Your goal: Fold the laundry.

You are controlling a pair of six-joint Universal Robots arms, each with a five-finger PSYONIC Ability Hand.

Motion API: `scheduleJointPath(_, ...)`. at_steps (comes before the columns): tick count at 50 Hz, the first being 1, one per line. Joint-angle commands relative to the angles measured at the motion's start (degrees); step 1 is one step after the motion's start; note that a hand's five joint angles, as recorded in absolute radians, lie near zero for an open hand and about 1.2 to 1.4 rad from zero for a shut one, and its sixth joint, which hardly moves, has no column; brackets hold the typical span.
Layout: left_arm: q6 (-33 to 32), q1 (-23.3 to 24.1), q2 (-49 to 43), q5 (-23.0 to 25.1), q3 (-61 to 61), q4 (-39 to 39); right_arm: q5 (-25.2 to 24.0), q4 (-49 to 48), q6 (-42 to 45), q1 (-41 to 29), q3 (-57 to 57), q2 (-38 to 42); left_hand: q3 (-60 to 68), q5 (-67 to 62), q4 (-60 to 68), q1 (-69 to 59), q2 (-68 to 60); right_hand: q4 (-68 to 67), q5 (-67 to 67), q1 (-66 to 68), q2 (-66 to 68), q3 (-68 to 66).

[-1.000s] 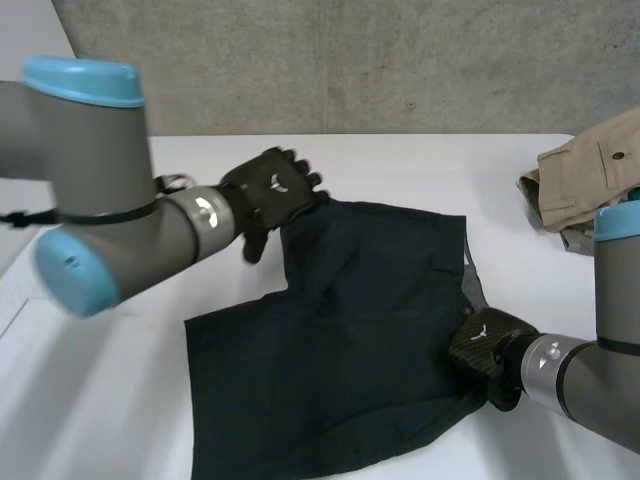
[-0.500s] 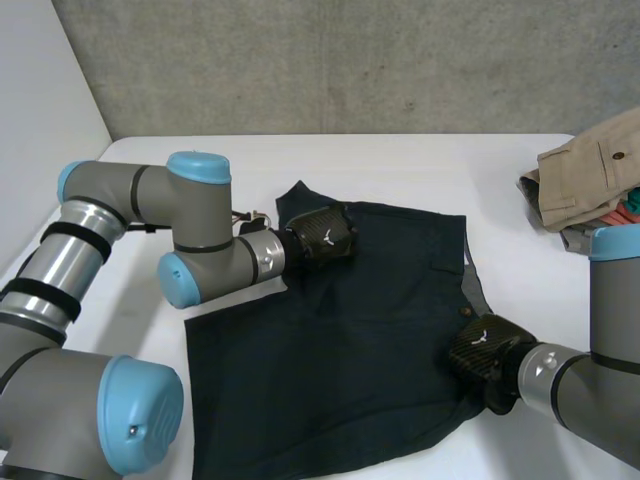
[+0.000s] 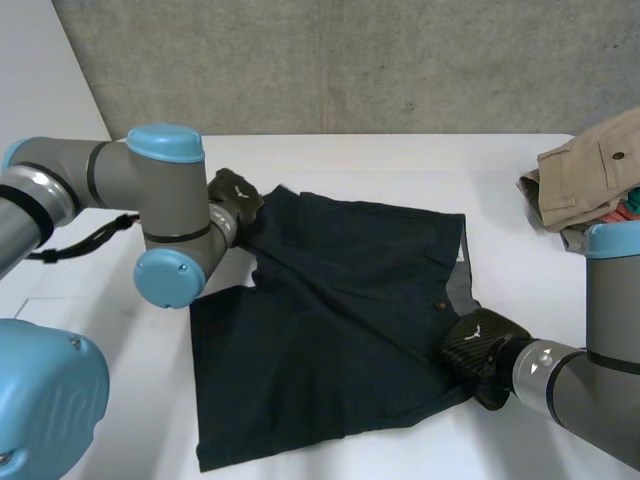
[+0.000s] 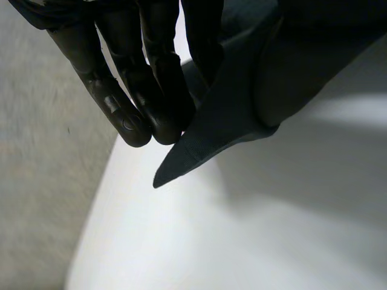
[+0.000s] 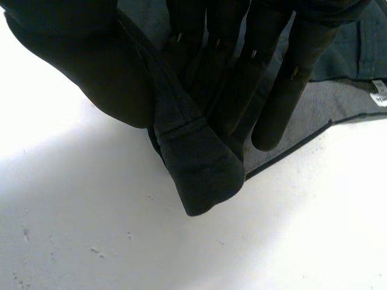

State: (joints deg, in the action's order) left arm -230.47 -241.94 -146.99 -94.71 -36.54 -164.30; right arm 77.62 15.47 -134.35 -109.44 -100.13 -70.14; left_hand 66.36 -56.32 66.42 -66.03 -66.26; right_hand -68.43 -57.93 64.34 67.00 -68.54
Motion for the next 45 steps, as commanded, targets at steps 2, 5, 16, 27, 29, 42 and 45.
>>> scheduleJointPath(2,21.19,0.41,2.23,0.13,-0.29,9.69,0.34,-0.26,-0.82,-1.3,0.73,-0.35,-44.27,44.23,-44.33,43.94,44.17,-11.57,-12.07,15.66,13.0,-11.46)
scheduleJointPath(5,25.07,0.42,2.67,0.84,0.15,12.86,0.51,-0.26,-1.35,-1.39,0.73,-0.87,-54.97,54.94,-55.03,54.64,54.87,-11.57,-12.07,15.66,13.0,-11.46)
scheduleJointPath(16,23.85,-2.92,6.27,-0.31,-0.9,11.2,0.51,-1.23,-3.28,-1.48,0.73,-2.63,-54.97,54.94,-55.03,54.64,54.87,-11.57,-12.07,15.66,13.0,-11.46)
scheduleJointPath(27,16.91,-3.63,4.53,1.37,-7.94,6.46,1.22,-1.85,-4.43,-0.68,1.43,-2.9,-39.2,39.17,-39.26,38.87,39.1,-11.57,-12.07,15.66,13.0,-11.46)
scheduleJointPath(29,15.68,-3.63,3.82,1.1,-7.85,4.61,1.3,-1.76,-4.52,-0.68,1.43,-2.98,-35.64,35.61,-35.7,35.31,35.54,-11.57,-12.07,15.66,13.0,-11.46)
scheduleJointPath(42,10.75,-4.16,1.09,0.14,-7.06,-3.57,1.39,-1.76,-4.78,-0.25,0.2,-3.34,13.64,-13.68,13.58,-13.97,-13.74,-11.57,-12.07,15.66,13.0,-11.46)
scheduleJointPath(45,11.1,-4.24,1.36,-2.4,-7.41,-2.35,1.39,-1.76,-4.69,-0.07,0.02,-3.69,13.64,-13.68,13.58,-13.97,-13.74,-11.57,-12.07,15.66,13.0,-11.46)
